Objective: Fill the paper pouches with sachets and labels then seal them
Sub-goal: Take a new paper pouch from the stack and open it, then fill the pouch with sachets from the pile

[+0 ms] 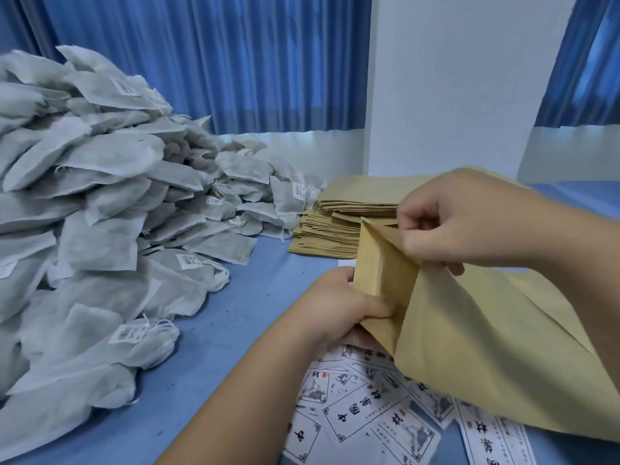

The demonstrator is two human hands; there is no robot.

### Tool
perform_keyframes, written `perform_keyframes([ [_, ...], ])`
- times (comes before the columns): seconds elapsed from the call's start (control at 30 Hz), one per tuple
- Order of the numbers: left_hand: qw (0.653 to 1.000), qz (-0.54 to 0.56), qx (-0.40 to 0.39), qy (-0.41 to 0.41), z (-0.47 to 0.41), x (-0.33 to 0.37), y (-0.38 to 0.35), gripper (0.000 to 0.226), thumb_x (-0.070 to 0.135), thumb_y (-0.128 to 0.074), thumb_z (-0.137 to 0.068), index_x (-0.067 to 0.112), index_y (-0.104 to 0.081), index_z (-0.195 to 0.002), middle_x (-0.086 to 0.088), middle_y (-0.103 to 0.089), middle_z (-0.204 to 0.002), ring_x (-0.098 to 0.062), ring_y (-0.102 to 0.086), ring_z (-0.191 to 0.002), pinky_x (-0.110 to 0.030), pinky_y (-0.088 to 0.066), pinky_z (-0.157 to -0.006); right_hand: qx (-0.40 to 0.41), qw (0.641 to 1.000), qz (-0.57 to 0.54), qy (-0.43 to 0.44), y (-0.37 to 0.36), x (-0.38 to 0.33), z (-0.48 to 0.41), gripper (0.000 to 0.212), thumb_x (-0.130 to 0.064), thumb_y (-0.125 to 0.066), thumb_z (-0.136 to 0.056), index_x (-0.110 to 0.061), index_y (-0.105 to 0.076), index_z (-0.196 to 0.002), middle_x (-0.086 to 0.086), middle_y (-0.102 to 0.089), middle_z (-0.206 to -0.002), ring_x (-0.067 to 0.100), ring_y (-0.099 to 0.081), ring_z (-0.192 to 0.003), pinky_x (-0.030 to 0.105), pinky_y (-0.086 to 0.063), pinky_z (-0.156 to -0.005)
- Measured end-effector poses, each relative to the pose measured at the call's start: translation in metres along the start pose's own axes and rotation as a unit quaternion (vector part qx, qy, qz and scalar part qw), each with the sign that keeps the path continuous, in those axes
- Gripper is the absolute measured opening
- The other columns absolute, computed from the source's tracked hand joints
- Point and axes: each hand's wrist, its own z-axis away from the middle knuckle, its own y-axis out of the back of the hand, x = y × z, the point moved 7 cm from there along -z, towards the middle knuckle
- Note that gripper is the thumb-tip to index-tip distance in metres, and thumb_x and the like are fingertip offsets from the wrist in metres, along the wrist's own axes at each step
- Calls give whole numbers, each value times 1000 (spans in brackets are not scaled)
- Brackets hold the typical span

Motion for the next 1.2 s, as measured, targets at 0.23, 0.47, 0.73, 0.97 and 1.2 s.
perform_keyframes([
  [0.23,989,-137,58,-14,4,10,17,43,24,-75,-67,18,-60,-107,3,-66,-62,-21,-56,-47,-24,-43,-41,92,994,-13,54,8,-2,0,15,-21,-60,-69,-18,-55,-55,-5,-55,-47,6,-50,-44,19,-39,-46],
  [0.47,976,-196,46,-83,15,32,16,38,21,-67,-75,29,-51,-109,18,-59,-56,-4,-55,-49,-18,-38,-44,119,988,-2,101,-3,-14,-4,27,-16,-65,-73,-21,-51,-50,-13,-51,-49,4,-47,-51,15,-37,-51],
  [0.73,963,-226,89,-118,29,43,34,44,52,-59,-88,38,-47,-128,19,-62,-96,-7,-68,-73,-21,-49,-57,98,991,-33,90,0,-11,-1,26,-20,-66,-75,-20,-54,-52,-8,-54,-47,6,-49,-47,21,-39,-53],
  [0.97,531,-819,178,125,42,48,138,44,20,-47,-92,25,-43,-136,-5,-43,-132,-28,-47,-122,-37,-40,-86,67,995,-40,65,-9,-4,-5,25,-20,-64,-79,-16,-55,-57,-4,-60,-50,8,-61,-47,28,-47,-56],
  [1.2,524,-827,114,166,37,25,190,45,20,-44,-90,32,-44,-133,3,-48,-132,-25,-47,-120,-40,-45,-93,53,997,-36,48,-12,0,-6,24,-24,-63,-82,-16,-55,-60,-3,-62,-51,8,-61,-49,26,-46,-56],
])
